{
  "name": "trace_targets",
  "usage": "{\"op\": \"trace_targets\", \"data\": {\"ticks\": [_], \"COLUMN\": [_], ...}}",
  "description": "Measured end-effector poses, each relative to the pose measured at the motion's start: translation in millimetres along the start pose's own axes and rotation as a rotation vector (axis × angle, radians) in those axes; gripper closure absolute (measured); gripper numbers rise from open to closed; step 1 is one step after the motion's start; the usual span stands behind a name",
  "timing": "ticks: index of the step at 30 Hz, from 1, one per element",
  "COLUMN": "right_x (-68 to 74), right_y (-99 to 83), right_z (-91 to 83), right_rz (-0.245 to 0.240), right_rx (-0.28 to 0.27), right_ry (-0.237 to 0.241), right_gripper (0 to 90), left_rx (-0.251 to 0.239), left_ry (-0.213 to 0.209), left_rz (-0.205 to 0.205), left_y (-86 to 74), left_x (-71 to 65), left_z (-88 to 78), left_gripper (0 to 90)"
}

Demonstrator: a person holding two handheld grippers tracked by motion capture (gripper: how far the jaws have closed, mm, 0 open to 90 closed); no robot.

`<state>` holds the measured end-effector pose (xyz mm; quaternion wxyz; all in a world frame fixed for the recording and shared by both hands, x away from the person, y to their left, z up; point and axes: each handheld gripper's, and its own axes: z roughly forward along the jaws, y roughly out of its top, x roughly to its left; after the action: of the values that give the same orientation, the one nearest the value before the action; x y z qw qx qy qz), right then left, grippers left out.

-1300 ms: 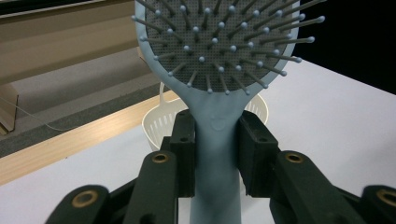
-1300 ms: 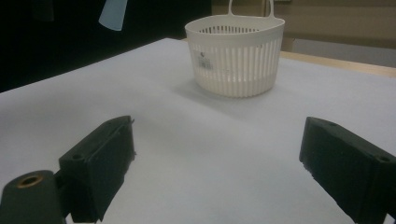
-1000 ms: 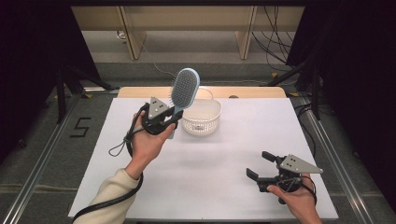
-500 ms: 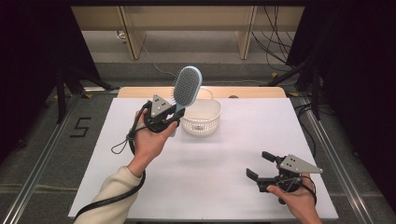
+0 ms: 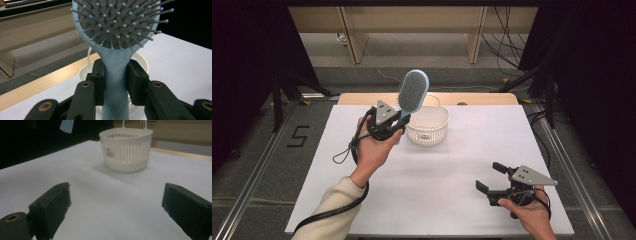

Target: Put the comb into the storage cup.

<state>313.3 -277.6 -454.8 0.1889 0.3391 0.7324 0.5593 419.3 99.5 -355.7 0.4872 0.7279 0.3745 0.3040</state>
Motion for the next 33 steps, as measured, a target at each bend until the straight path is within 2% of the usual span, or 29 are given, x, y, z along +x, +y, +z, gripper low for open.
{"op": "trace_targets", "data": {"ticks": [7, 13, 14, 20, 21, 26, 27, 29, 33], "right_x": [0.0, 0.2, 0.2, 0.1, 0.1, 0.2, 0.1, 0.2, 0.2], "right_y": [-0.1, 0.1, 0.1, 0.1, 0.0, 0.0, -0.1, 0.0, 0.1], "right_z": [0.1, 0.0, 0.1, -0.1, 0.0, 0.1, 0.2, 0.2, 0.1], "right_rz": [0.001, 0.000, 0.000, 0.001, 0.001, 0.000, 0.001, 0.002, 0.000], "right_rx": [0.004, 0.002, 0.002, 0.002, 0.002, 0.001, 0.001, 0.000, -0.001], "right_ry": [-0.004, -0.003, -0.003, -0.003, -0.002, 0.000, 0.000, -0.001, -0.001], "right_gripper": [9.0, 9.0, 8.9, 9.0, 9.0, 8.9, 9.0, 8.9, 8.9], "left_rx": [0.003, -0.004, -0.010, -0.007, -0.012, -0.007, -0.015, -0.008, -0.017], "left_ry": [0.019, 0.017, 0.019, 0.012, 0.017, 0.008, 0.011, 0.008, 0.010], "left_rz": [0.008, 0.011, 0.023, 0.003, 0.018, 0.009, 0.023, 0.012, 0.028], "left_y": [0.6, 2.1, 2.7, 2.7, 2.9, 1.8, 2.1, 1.6, 2.2], "left_x": [-1.0, -1.7, -1.0, -0.3, 0.9, 0.4, 1.3, 0.0, 0.4], "left_z": [0.4, 0.7, 1.2, 2.6, 3.2, 4.7, 5.2, 5.8, 7.3], "left_gripper": [70.0, 70.0, 70.0, 70.0, 70.0, 70.0, 69.9, 70.0, 70.0]}}
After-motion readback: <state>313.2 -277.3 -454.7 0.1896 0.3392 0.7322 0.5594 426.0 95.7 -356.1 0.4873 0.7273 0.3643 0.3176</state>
